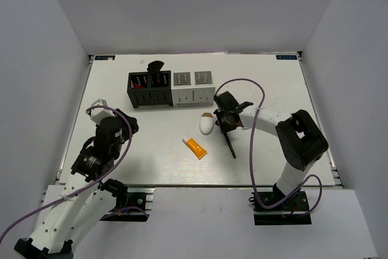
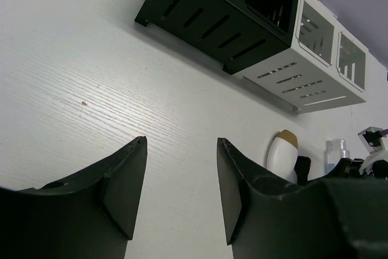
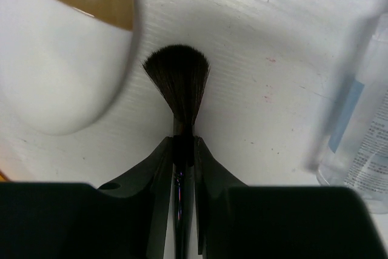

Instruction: Organize the makeup

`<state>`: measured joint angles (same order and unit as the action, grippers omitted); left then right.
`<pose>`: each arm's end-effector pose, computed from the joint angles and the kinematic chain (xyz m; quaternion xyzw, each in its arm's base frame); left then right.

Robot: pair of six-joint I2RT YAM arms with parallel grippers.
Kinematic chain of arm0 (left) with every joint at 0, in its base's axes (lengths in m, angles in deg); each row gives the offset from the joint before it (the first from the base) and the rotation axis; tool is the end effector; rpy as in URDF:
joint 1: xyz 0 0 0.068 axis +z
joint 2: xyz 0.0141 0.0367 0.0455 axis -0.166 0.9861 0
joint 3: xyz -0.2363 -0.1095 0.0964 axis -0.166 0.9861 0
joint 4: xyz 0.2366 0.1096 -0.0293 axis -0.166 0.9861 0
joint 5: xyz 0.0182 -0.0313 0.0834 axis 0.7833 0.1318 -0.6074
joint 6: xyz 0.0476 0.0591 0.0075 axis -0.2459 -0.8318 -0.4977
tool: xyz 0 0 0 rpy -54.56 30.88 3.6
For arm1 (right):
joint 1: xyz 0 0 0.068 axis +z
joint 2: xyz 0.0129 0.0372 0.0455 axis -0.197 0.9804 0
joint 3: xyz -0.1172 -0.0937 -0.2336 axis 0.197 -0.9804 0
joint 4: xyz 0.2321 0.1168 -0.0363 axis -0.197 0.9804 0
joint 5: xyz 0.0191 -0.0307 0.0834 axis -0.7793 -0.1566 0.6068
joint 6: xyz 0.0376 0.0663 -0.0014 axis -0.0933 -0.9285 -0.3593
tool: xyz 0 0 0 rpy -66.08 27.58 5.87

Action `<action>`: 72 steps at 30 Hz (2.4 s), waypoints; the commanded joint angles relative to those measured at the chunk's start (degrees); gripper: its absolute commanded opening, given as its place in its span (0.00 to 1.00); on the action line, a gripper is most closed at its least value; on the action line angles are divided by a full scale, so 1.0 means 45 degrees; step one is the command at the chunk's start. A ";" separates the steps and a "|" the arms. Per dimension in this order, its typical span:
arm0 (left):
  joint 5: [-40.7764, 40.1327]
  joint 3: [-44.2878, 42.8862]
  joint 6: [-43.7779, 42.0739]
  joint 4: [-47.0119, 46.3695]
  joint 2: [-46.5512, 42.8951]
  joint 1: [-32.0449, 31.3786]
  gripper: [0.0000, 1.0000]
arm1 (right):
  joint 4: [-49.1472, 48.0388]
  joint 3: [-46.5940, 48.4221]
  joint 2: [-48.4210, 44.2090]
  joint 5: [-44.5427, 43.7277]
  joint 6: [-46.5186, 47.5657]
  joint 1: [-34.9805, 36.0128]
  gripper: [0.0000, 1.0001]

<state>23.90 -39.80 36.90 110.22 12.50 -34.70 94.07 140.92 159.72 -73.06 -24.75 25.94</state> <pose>0.1447 -0.0351 0.2850 -0.2615 0.8099 -0.1105 0.5133 0.2914 0.2081 0.1443 -0.1732 0.9474 0.0351 0.2670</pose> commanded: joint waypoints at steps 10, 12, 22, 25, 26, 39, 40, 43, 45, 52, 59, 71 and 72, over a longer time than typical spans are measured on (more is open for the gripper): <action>0.1654 0.0862 0.0509 -0.0646 -0.0158 -0.0017 0.60 | -0.1828 0.0899 -0.3990 0.6985 0.5708 -0.0788 0.00; 0.1830 0.1097 0.0724 -0.0744 -0.0256 -0.0017 0.60 | -0.2238 0.1387 -0.3973 0.9369 0.6802 -0.0730 0.00; 0.2181 0.0979 0.0996 -0.0393 -0.0353 -0.0017 0.60 | -0.6728 1.0231 0.3269 1.1799 0.3511 -0.0067 0.00; 0.2144 0.1272 0.1464 -0.0159 -0.0724 -0.0017 0.60 | -0.8000 1.2809 0.5047 1.1720 0.2788 0.0167 0.00; 0.2143 0.1409 0.1544 -0.0062 -0.0937 -0.0017 0.60 | -0.8427 1.3995 0.5805 1.1642 0.2726 0.0226 0.00; 0.3040 0.1566 0.1506 -0.1017 -0.0101 -0.0017 0.60 | -1.2006 1.4382 0.8020 0.8733 0.1964 0.0793 0.00; 0.3100 0.1528 0.1486 -0.1173 0.0171 -0.0017 0.61 | -1.2025 1.4165 0.8020 0.8596 0.1925 0.0793 0.00; 0.3470 0.1391 0.1389 -0.1720 0.0562 -0.0017 0.61 | -1.1929 1.3462 0.8000 0.8321 0.1944 0.0735 0.00; 0.3686 0.1196 0.1291 -0.1877 0.0739 -0.0017 0.61 | -1.1889 1.2956 0.7981 0.8243 0.2042 0.0676 0.05; 0.4271 0.0824 0.1057 -0.2403 0.1306 -0.0017 0.66 | -1.1420 1.2680 0.7748 0.8496 0.2257 0.0598 0.64; 0.5384 -0.0014 0.1095 -0.2600 0.3585 -0.0135 0.67 | -1.1342 1.1998 0.6402 0.8634 0.2237 0.0092 0.60; 0.4179 -0.2610 0.3416 -0.0475 0.9563 -0.3137 0.57 | -0.6896 0.5046 -0.0571 0.5390 0.2918 -0.2502 0.23; 0.4000 -0.3252 0.3613 0.0109 1.0090 -0.3374 0.57 | -0.5767 0.4772 -0.1212 0.5468 0.3037 -0.2643 0.26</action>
<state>46.12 -48.22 48.58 104.08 54.14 -46.22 55.49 165.46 159.52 -45.74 -12.90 16.76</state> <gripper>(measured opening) 0.570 0.233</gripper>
